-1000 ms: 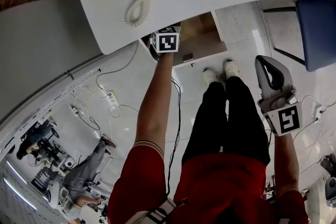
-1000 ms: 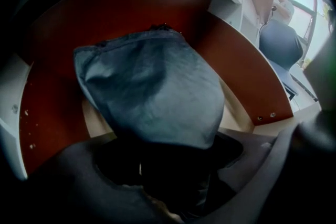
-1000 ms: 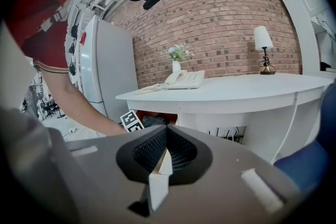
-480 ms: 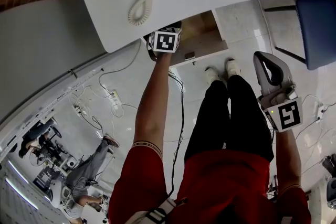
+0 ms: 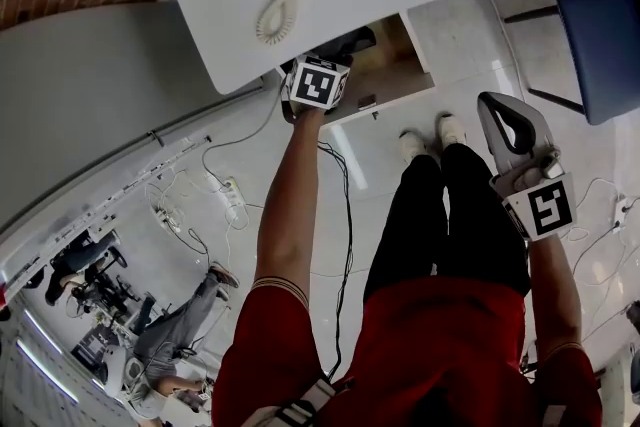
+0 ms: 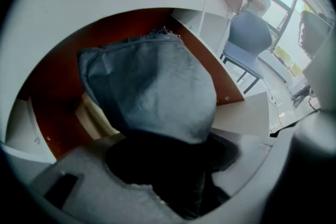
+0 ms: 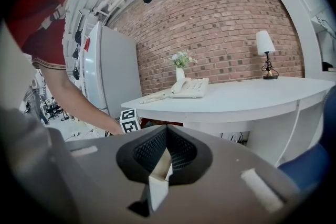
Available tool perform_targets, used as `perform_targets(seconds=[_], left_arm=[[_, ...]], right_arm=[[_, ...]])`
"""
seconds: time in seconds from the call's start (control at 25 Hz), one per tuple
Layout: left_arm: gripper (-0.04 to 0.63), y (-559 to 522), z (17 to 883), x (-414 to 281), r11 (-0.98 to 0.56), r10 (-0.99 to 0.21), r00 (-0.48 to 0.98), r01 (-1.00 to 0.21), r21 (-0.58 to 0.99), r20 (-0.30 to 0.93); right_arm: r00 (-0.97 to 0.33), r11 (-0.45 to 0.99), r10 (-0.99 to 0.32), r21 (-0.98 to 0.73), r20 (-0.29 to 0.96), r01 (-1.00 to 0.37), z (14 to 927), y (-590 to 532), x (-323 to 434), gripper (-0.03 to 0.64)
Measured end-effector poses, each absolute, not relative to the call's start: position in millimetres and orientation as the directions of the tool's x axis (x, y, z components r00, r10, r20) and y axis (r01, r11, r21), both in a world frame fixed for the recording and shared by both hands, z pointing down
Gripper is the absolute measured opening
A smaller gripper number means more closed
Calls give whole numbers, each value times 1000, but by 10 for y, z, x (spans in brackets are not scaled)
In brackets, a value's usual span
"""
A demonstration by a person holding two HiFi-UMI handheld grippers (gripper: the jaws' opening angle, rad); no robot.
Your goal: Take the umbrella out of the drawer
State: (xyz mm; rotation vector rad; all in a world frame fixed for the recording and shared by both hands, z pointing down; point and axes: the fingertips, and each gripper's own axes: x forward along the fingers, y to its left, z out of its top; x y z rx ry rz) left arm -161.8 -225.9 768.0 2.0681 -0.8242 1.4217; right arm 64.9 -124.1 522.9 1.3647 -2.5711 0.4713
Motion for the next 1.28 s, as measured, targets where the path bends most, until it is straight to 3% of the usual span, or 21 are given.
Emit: perform_targets(seconds=[0.76, 1.28], left_arm=[[247, -1530, 6813, -1596, -796, -141, 298, -601, 71, 944], [247, -999, 6025, -1330, -788, -256, 440, -611, 78, 861]], right_arm=[[-634, 604, -741, -193, 223, -774, 4743, -1115, 496, 12], [-659, 639, -723, -163, 205, -752, 4426, -1125, 341, 12]])
